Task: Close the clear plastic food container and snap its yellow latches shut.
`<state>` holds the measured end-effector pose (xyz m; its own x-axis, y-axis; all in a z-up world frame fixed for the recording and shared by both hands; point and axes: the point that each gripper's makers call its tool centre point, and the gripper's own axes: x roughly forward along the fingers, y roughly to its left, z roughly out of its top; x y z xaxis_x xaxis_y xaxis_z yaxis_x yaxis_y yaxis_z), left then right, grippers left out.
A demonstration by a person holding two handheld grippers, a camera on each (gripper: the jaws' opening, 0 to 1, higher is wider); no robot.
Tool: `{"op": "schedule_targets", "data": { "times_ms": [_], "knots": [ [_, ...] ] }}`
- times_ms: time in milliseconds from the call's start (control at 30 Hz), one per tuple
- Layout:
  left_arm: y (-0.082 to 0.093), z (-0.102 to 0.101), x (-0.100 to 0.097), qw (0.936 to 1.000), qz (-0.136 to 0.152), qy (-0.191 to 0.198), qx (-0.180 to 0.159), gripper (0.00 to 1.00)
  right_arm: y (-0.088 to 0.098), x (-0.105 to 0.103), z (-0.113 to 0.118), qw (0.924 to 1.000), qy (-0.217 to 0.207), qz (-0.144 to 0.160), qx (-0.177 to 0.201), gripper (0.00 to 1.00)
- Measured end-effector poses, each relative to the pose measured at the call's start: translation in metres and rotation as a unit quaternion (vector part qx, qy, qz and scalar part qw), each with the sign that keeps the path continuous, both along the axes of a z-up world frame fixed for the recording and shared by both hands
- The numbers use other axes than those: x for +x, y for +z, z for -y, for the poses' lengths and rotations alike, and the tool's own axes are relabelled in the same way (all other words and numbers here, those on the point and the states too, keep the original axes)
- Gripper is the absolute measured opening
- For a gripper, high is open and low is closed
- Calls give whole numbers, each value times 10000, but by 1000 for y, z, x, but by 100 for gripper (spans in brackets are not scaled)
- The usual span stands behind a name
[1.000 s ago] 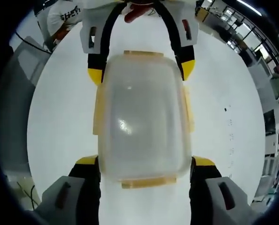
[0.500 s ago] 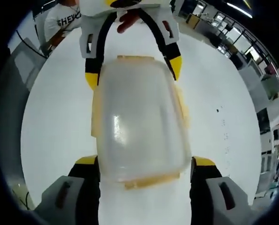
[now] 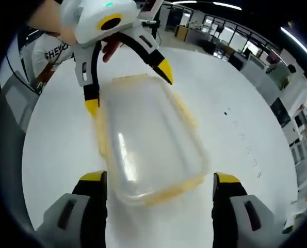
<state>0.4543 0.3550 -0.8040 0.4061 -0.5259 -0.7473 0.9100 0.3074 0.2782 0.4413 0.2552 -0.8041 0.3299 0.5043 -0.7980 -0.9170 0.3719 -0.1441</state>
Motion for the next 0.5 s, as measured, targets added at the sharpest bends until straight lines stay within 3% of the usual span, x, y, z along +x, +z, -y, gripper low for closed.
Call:
{"op": "schedule_targets", "data": {
  "times_ms": [200,367,500],
  "knots": [
    [-3,-10,-5,9976,-168,533,-416,82,2,-2,-7,9971,-520,21,553,86],
    [1,-15,-7,9878,-254,1089,-1085,86,8,-1,-11,9859,-1132,85,1227,90],
    [4,-15,-11,9804,-275,1301,-1455,86,7,-6,-13,9804,-1279,48,1499,94]
  ]
}}
